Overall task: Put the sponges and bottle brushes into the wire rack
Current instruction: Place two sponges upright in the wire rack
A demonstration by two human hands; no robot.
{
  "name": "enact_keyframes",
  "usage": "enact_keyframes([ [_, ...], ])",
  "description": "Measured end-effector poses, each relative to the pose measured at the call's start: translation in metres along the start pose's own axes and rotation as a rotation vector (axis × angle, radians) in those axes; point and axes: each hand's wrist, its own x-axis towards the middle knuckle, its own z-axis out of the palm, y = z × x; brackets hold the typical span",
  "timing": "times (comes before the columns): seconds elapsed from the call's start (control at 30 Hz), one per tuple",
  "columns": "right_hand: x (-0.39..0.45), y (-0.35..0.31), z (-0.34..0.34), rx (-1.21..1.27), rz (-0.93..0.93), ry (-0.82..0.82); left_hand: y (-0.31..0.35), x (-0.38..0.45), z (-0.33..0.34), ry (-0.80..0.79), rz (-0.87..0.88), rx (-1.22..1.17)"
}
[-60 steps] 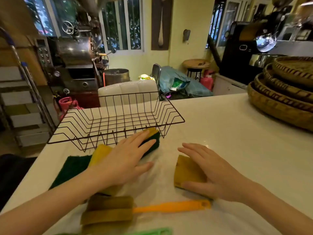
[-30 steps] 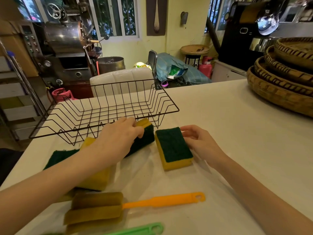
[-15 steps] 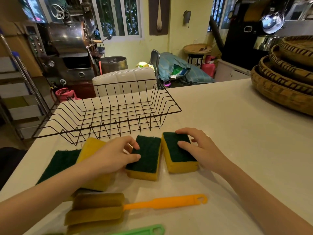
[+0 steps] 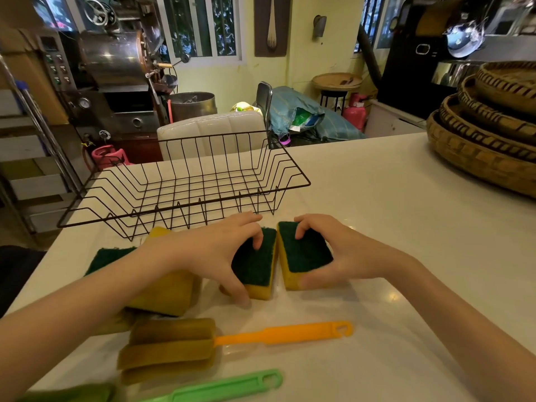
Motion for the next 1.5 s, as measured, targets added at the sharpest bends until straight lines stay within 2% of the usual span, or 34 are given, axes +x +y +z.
enact_keyframes([
  [0.1,0.000,0.000,-0.006,-0.092,0.009,-0.070,-0.004,0.007,0.000,-0.001,0.016,-0.024],
  [0.23,0.005,-0.007,-0.016,-0.157,-0.010,-0.055,-0.006,0.007,-0.003,0.076,0.024,0.025],
  [0.4,0.015,-0.028,-0.046,-0.120,-0.113,0.010,-0.002,-0.016,-0.037,0.217,0.086,-0.010],
  [0.57,0.046,-0.055,-0.075,-0.137,-0.219,0.095,-0.021,-0.037,-0.075,0.374,0.056,-0.099],
  [0.77,0.112,-0.081,-0.083,-0.094,-0.304,0.154,-0.076,-0.044,-0.099,0.504,-0.046,-0.151],
  [1.0,0.208,-0.091,-0.052,-0.124,-0.267,0.107,-0.163,-0.020,-0.095,0.508,-0.246,-0.094],
  [1.27,0.276,-0.084,-0.010,-0.131,-0.351,0.197,-0.217,0.006,-0.071,0.339,-0.293,-0.031],
  [1.5,0.296,-0.074,0.007,-0.086,-0.254,0.046,-0.240,0.004,-0.073,0.247,-0.391,-0.009],
])
